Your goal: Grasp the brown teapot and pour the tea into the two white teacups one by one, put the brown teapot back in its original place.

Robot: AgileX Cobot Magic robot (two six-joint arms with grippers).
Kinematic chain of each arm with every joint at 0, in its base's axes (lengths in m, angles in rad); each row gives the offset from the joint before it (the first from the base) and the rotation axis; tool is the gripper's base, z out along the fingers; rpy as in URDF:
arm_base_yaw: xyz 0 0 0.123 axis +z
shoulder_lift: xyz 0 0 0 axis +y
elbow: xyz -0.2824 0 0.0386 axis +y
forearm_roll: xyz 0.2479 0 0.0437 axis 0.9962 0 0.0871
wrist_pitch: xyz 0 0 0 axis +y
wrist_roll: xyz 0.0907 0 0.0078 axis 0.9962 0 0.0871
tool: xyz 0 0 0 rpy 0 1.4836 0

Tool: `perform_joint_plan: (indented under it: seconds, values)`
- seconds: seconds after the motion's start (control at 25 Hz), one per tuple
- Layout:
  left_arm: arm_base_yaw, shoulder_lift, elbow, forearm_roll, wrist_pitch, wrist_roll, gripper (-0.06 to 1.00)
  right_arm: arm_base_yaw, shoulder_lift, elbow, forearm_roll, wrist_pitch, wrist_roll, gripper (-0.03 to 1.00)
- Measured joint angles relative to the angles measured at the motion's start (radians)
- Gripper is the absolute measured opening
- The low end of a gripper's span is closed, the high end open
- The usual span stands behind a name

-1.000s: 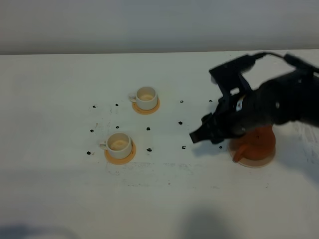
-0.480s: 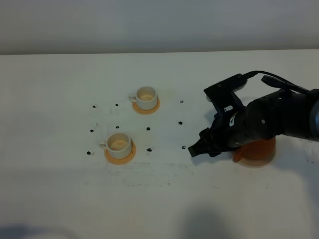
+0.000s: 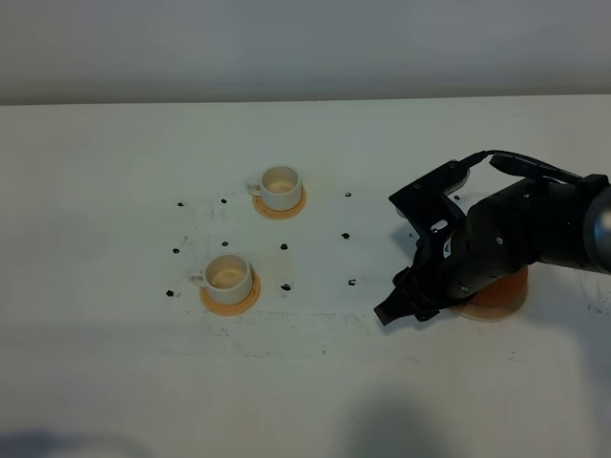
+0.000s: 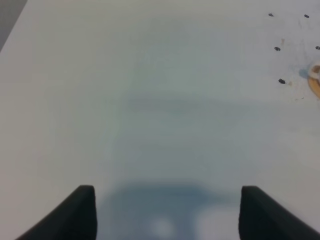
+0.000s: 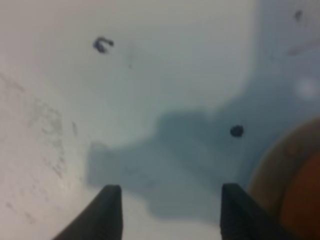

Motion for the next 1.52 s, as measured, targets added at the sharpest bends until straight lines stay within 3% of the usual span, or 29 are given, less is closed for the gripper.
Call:
perform_joint_plan:
  seconds: [0.8, 1.52]
  values:
    - [0.0, 0.0, 0.0, 0.0, 0.0, 0.0, 0.57, -0.013, 0.008, 0.0, -0.061, 0.016, 0.0, 0.43]
    - [0.0, 0.0, 0.0, 0.0, 0.0, 0.0, 0.57, -0.013, 0.008, 0.0, -0.101, 0.149, 0.0, 0.43]
